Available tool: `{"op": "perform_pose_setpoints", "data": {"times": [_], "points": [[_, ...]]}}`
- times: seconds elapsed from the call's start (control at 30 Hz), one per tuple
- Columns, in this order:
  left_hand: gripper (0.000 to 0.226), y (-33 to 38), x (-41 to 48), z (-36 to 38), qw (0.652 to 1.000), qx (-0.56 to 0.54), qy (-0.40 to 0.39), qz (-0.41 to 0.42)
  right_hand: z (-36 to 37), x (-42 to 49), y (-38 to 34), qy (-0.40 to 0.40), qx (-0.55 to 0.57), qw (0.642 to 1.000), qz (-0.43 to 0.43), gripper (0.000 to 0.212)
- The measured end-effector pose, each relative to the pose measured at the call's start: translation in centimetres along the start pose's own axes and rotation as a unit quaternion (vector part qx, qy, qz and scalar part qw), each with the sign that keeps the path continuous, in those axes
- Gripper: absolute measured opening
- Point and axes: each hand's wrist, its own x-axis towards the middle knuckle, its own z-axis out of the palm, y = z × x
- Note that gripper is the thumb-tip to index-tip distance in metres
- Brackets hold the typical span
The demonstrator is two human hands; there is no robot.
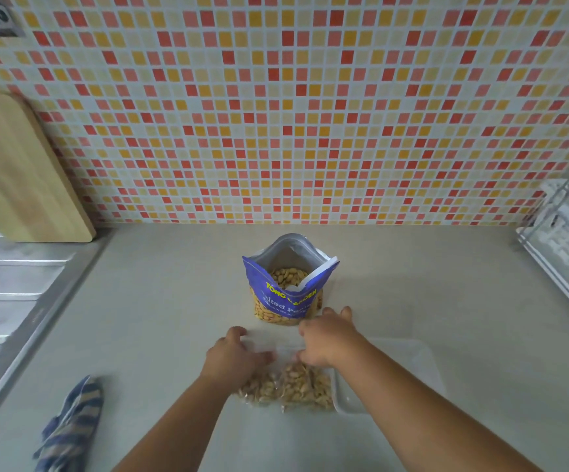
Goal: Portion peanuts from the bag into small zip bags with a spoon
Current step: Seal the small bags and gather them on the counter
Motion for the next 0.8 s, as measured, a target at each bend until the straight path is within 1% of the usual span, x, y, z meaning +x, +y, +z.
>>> {"op": "perform_pose_setpoints", "data": {"times": [0.1,0.17,0.27,0.37,0.43,0.5,0.53,0.6,0.63,0.7,0.77,0.8], "points": [[0.07,0.3,-0.1,-0.2,0.997,0.074,-0.004,0.033,0.4,0.4,-0.4,0.006,0.001,1.0,-0.002,0.041],[0.063,0.5,0.0,-0.3,0.994,0.096,-0.009,0.047,0.8,0.8,-0.7,0.01,0.0,1.0,0.002,0.035],[0.053,0.3,0.3,0.2,0.994,0.09,-0.01,0.058,1.6,1.2,-1.2,0.011,-0.006,1.0,0.009,0.031],[0.041,0.1,0.6,0.7,0.994,0.072,0.006,0.082,2.0,1.6,-1.3,0.026,0.014,1.0,0.011,0.03],[0.031,0.2,0.5,0.6,0.993,0.067,-0.001,0.095,2.1,1.6,-1.3,0.034,0.033,0.999,0.01,0.03],[0.013,0.3,0.4,0.5,0.993,0.071,-0.01,0.098,2.2,1.7,-1.3,0.033,0.041,0.999,0.008,0.03],[0.01,0.3,0.4,0.4,0.993,0.064,-0.011,0.098,2.2,1.7,-1.3,0.031,0.04,0.999,0.007,0.03],[0.025,-0.2,0.4,0.5,0.993,0.043,-0.01,0.105,2.2,1.6,-1.4,0.029,0.032,0.999,0.001,0.027],[0.027,-0.4,0.4,0.6,0.993,0.037,-0.003,0.108,2.2,1.5,-1.5,0.031,0.03,0.999,-0.002,0.026],[0.021,-0.6,0.3,0.4,0.994,0.018,0.005,0.11,2.1,1.4,-1.5,0.04,0.044,0.998,-0.009,0.022],[0.015,-0.6,0.0,0.0,0.993,-0.031,0.011,0.112,1.9,1.1,-1.5,0.049,0.08,0.995,-0.017,0.018],[0.015,-0.6,-0.1,-0.3,0.992,-0.057,0.011,0.115,1.8,1.0,-1.5,0.054,0.101,0.993,-0.024,0.016]]}}
